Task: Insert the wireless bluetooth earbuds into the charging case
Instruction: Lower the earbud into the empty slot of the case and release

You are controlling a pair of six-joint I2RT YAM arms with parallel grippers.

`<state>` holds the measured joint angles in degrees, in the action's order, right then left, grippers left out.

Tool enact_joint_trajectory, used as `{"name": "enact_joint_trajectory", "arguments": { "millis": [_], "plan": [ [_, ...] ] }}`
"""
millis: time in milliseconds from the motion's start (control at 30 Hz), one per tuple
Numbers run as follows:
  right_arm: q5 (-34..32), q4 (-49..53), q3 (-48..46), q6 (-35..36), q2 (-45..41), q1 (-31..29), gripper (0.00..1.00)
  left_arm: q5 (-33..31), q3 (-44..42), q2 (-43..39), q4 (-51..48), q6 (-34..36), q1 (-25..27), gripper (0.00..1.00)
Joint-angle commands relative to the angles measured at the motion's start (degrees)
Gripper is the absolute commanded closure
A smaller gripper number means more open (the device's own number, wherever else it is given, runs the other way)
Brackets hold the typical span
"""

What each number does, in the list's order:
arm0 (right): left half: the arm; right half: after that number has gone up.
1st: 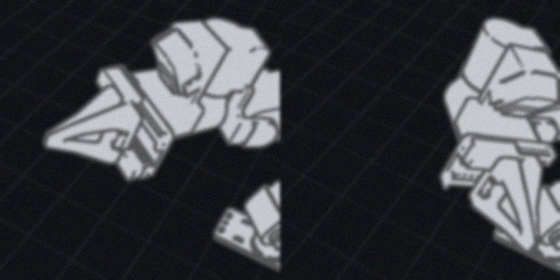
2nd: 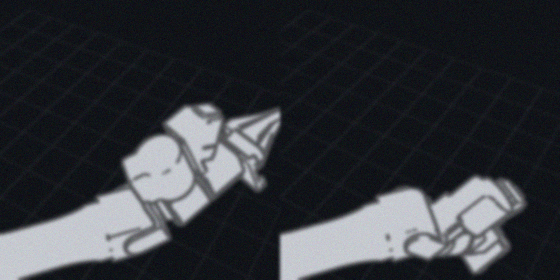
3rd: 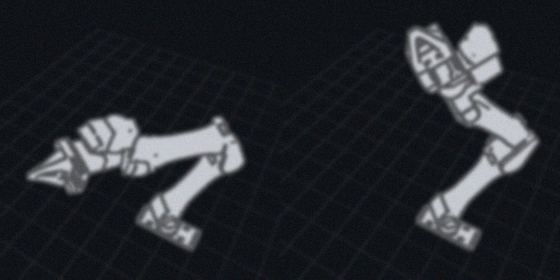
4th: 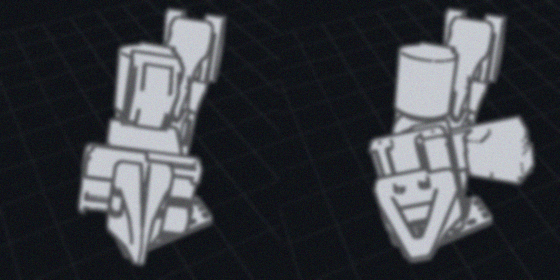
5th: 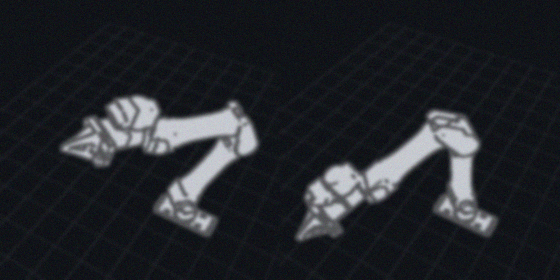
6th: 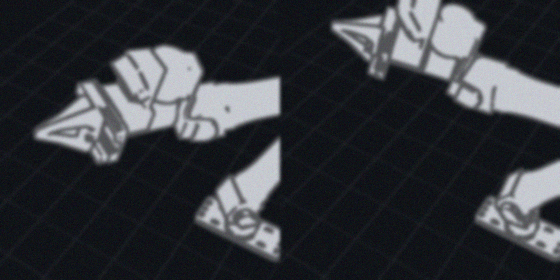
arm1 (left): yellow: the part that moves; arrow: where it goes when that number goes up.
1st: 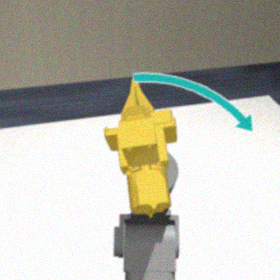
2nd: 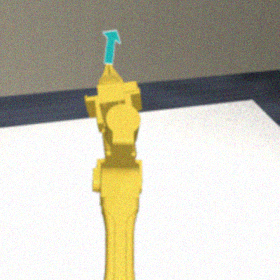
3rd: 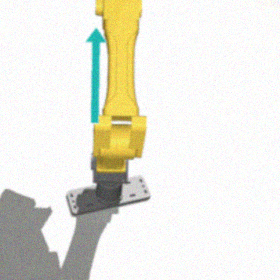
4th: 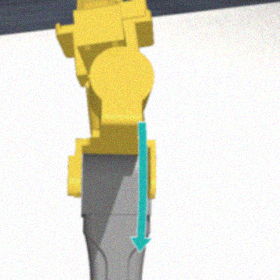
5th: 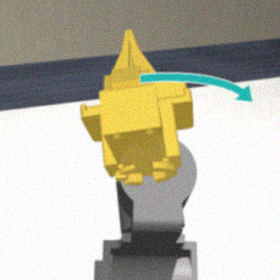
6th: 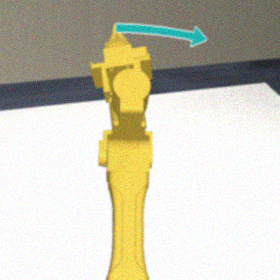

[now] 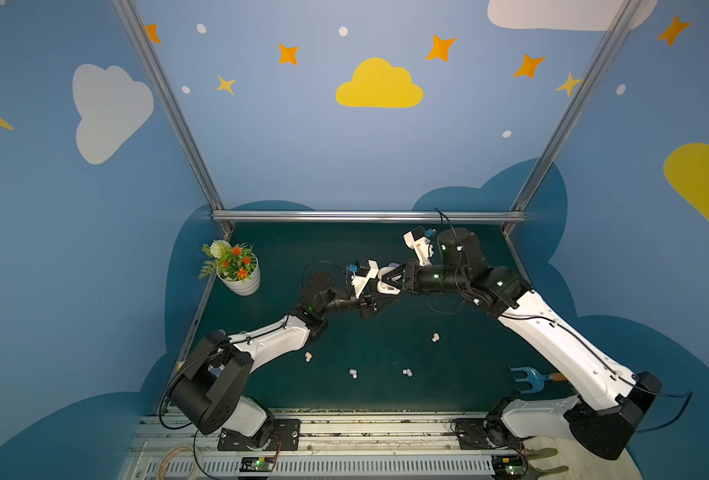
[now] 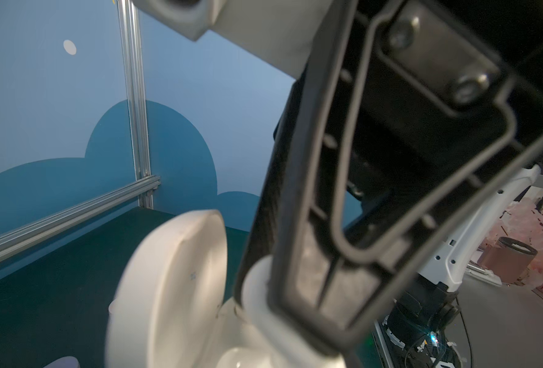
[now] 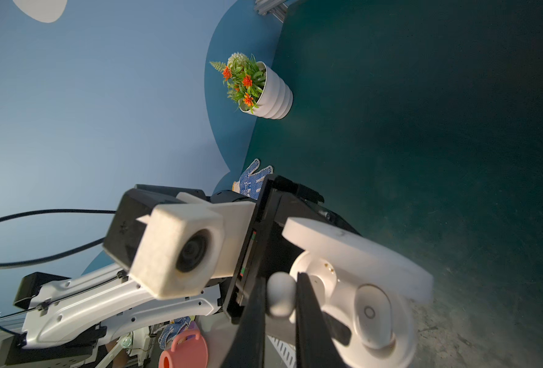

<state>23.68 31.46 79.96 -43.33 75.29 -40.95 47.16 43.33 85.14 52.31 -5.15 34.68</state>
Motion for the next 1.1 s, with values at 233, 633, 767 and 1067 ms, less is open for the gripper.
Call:
{"name": "enact_joint_trajectory", "arguments": {
  "millis": [233, 633, 767, 1067],
  "plan": [
    [1.72, -2.32, -1.25, -1.40, 0.07, 0.35, 0.89, 0.39, 1.54, -0.85, 1.90, 0.84, 0.20, 0.74],
    [1.16, -1.80, -2.69, -1.91, 0.46, 0.50, 0.89, 0.15, 1.36, -1.32, 1.74, 1.03, 0.13, 0.74],
    [0.90, -1.84, -3.22, -2.10, 0.26, 0.50, 0.88, 0.17, 1.15, -1.64, 1.66, 1.02, 0.17, 0.74],
    [0.67, -0.07, -2.98, -1.68, -0.28, 0.44, 0.81, -0.13, 1.09, -2.15, 1.04, 1.48, 0.20, 0.74]
  ]
}}
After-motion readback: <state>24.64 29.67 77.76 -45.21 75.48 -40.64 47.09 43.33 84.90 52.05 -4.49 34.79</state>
